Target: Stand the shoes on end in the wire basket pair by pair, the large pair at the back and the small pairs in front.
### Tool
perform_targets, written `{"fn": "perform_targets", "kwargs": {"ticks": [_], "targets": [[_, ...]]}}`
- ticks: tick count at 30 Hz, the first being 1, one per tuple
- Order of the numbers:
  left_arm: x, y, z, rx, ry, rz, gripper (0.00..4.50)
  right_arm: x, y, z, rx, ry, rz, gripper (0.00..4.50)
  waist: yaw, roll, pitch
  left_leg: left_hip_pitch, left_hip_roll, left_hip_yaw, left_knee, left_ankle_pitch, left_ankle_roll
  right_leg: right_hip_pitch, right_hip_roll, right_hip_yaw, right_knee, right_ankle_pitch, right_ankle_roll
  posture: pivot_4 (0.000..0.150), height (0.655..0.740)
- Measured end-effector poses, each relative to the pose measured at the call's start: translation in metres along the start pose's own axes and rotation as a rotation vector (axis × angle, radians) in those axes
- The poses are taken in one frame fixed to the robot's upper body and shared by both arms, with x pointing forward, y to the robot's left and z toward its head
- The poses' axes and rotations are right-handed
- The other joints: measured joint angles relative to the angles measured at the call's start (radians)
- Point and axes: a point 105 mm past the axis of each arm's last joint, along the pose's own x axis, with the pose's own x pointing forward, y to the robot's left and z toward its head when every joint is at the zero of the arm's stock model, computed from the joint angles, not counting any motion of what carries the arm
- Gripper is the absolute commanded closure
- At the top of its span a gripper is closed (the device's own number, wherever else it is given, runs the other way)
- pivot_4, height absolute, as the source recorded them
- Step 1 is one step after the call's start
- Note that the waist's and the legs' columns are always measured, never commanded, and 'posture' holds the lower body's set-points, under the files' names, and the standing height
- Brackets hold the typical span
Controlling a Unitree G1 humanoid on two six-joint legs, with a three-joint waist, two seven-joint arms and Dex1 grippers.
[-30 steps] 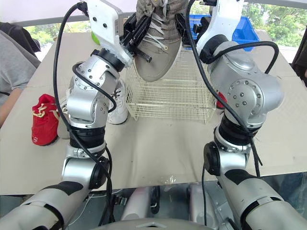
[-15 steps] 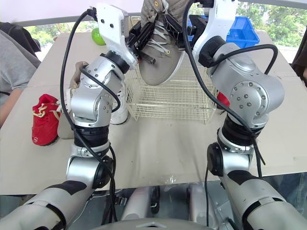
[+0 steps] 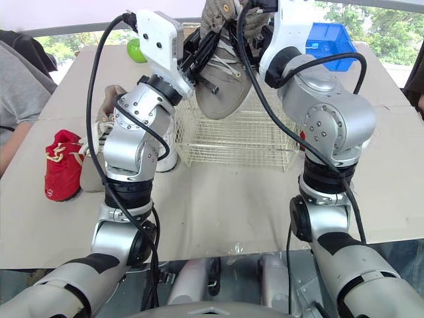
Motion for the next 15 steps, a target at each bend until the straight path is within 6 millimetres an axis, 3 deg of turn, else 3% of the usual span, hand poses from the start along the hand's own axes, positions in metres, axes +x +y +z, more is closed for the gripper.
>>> {"fn": "perform_targets", "kwargs": {"ticks": [2, 6, 12, 13, 15], "targets": [[-0.0011, 0.0007, -0.0015, 0.007, 0.003, 0.006, 4.38, 0.0006, 0.0002, 0.0005, -0.033, -0.005, -0.011, 2.96, 0.001, 0.0, 0.0, 0.0, 0.0, 0.0, 0.0, 0.0, 0.0, 0.0, 0.0, 0.0, 0.0, 0.0, 0.0, 0.15, 0.74], [-0.0022, 0.0004, -0.0033, 0.038, 0.009, 0.009, 4.38, 0.0013, 0.0013, 0.001, -0.062, -0.012, -0.022, 4.09, 0.001, 0.0, 0.0, 0.0, 0.0, 0.0, 0.0, 0.0, 0.0, 0.0, 0.0, 0.0, -0.001, 0.0, 0.0, 0.15, 0.74], [-0.0047, 0.0017, -0.0044, 0.041, 0.004, 0.01, 4.38, 0.0022, 0.0028, 0.0012, -0.081, -0.018, -0.004, 4.34, 0.001, 0.0, 0.0, 0.0, 0.0, 0.0, 0.0, 0.0, 0.0, 0.001, 0.0, 0.0, -0.001, 0.0, 0.0, 0.15, 0.74], [-0.0057, 0.0026, -0.0041, 0.01, -0.003, 0.009, 3.58, 0.0024, 0.0034, 0.0019, -0.082, -0.022, 0.005, 4.34, 0.0, 0.0, 0.0, 0.0, 0.0, 0.0, 0.0, 0.0, 0.0, 0.001, 0.0, 0.0, -0.001, 0.0, 0.0, 0.15, 0.74], [-0.0079, 0.0038, -0.003, -0.075, -0.012, 0.006, 3.07, 0.0027, 0.0021, 0.0028, -0.084, -0.029, 0.016, 4.34, 0.0, 0.0, 0.0, 0.0, 0.0, 0.0, 0.0, 0.0, 0.0, 0.001, 0.0, 0.0, -0.001, 0.0, 0.0, 0.15, 0.74]]}}
